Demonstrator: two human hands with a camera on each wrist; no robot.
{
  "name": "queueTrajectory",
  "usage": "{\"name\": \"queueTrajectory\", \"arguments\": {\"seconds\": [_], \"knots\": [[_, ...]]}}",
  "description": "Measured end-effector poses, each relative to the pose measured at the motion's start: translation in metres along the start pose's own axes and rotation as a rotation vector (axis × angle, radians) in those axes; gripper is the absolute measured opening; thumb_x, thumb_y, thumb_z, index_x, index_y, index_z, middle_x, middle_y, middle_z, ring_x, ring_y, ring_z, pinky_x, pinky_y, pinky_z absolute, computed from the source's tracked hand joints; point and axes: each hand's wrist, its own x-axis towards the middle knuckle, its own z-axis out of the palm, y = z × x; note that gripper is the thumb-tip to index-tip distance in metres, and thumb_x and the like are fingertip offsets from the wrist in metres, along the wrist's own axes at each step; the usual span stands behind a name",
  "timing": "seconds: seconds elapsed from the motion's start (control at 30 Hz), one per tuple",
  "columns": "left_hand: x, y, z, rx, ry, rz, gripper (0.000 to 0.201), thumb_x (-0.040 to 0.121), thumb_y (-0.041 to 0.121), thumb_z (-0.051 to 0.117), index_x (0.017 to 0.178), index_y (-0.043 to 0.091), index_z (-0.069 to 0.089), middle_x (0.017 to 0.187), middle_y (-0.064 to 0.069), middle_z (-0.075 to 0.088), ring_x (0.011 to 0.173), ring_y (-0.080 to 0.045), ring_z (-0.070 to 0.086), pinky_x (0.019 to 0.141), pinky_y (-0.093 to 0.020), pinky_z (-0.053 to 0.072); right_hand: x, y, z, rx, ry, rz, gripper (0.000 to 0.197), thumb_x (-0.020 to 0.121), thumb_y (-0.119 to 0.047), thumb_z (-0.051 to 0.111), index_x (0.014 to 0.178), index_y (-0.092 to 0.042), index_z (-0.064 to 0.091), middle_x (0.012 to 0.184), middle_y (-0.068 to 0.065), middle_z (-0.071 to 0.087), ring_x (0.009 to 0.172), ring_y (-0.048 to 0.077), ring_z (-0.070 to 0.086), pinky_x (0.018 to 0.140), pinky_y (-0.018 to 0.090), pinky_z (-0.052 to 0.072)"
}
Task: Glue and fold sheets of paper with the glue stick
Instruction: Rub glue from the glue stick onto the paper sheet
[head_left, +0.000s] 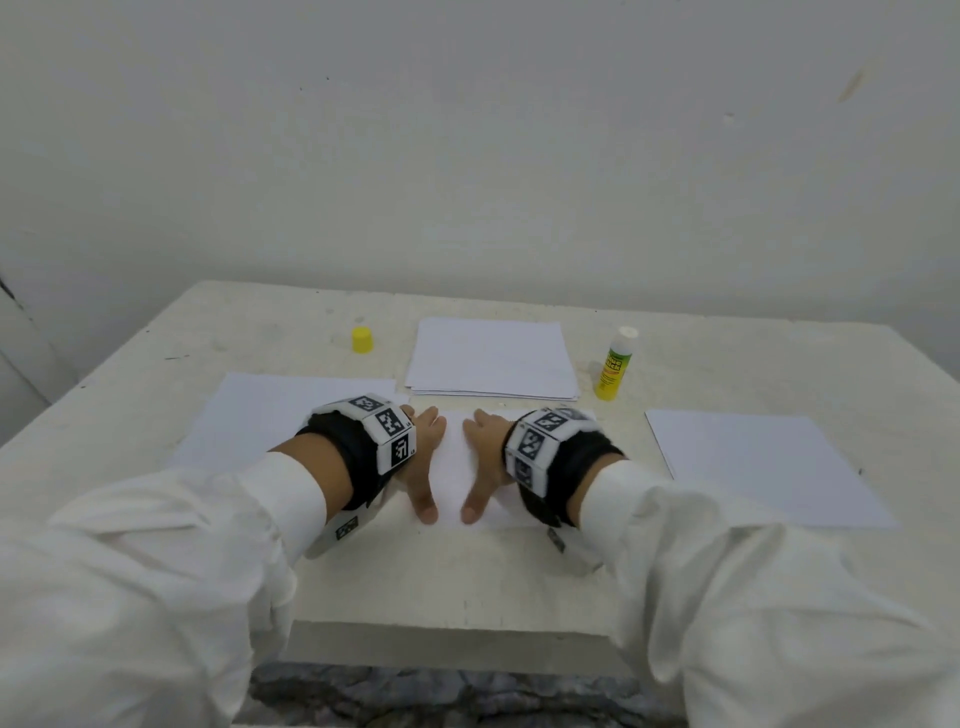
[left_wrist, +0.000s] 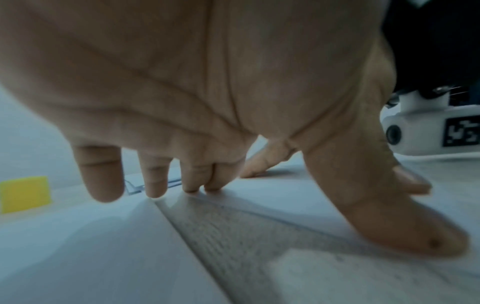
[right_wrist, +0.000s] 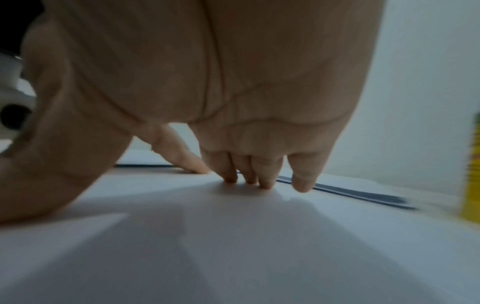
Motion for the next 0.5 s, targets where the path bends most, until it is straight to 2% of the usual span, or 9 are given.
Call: {"name": "queueTrajectory", "arguments": {"seconds": [0.1, 0.17, 0.27, 0.33, 0.4, 0.5], "knots": [[0.000, -0.001, 0.000, -0.016, 0.004, 0.012, 0.128, 0.065, 0.061, 0.076, 0.150, 0.006, -0.003, 0.159, -0.008, 0.000, 0.143, -0.033, 0.013, 0.115, -0.045, 0.021, -0.027, 0.044, 0.001, 0.033, -0.068, 0.049, 0.129, 0.065, -0.055, 0.078, 0.151, -0.011, -0.007, 0.159, 0.009, -0.008, 0.147, 0.024, 0.004, 0.119, 0.041, 0.012], [0.000, -0.001, -0.003, -0.015, -0.015, 0.009, 0.127, 0.065, 0.061, 0.076, 0.150, 0.006, -0.001, 0.158, -0.009, 0.003, 0.142, -0.032, 0.016, 0.114, -0.045, 0.024, -0.050, 0.071, 0.001, 0.057, -0.077, 0.092, 0.120, 0.073, -0.047, 0.076, 0.150, -0.006, -0.007, 0.159, 0.010, -0.005, 0.147, 0.025, 0.005, 0.116, 0.038, 0.012], [0.007, 0.009, -0.011, -0.001, -0.021, -0.022, 0.122, 0.058, 0.066, 0.077, 0.146, 0.006, 0.019, 0.147, -0.012, 0.026, 0.133, -0.032, 0.032, 0.109, -0.045, 0.032, -0.059, 0.090, 0.008, 0.092, -0.061, 0.123, 0.113, 0.075, -0.042, 0.077, 0.150, -0.003, 0.001, 0.156, 0.012, 0.008, 0.144, 0.026, 0.013, 0.115, 0.037, 0.018], [0.010, 0.024, -0.020, -0.016, 0.005, -0.021, 0.120, 0.053, 0.073, 0.075, 0.142, 0.007, 0.028, 0.142, -0.014, 0.034, 0.128, -0.033, 0.038, 0.108, -0.046, 0.035, -0.054, 0.090, 0.009, 0.081, -0.062, 0.131, 0.113, 0.073, -0.042, 0.077, 0.150, -0.003, 0.003, 0.156, 0.012, 0.009, 0.144, 0.026, 0.014, 0.115, 0.039, 0.019], [0.016, 0.048, -0.025, -0.081, 0.038, 0.024, 0.125, 0.056, 0.073, 0.073, 0.149, 0.010, 0.018, 0.152, -0.015, 0.022, 0.137, -0.032, 0.028, 0.112, -0.046, 0.029, -0.048, 0.088, 0.007, 0.050, -0.080, 0.149, 0.119, 0.072, -0.044, 0.078, 0.150, -0.004, -0.003, 0.158, 0.011, 0.003, 0.145, 0.027, 0.009, 0.116, 0.042, 0.017], [0.022, 0.087, -0.030, -0.098, 0.062, 0.085, 0.137, 0.054, 0.081, 0.066, 0.152, 0.019, -0.007, 0.160, -0.007, -0.009, 0.146, -0.031, 0.004, 0.116, -0.053, 0.016, -0.037, 0.088, 0.012, 0.009, -0.107, 0.189, 0.129, 0.066, -0.053, 0.079, 0.151, -0.010, -0.008, 0.159, 0.007, -0.003, 0.146, 0.026, 0.007, 0.117, 0.045, 0.017]]}}
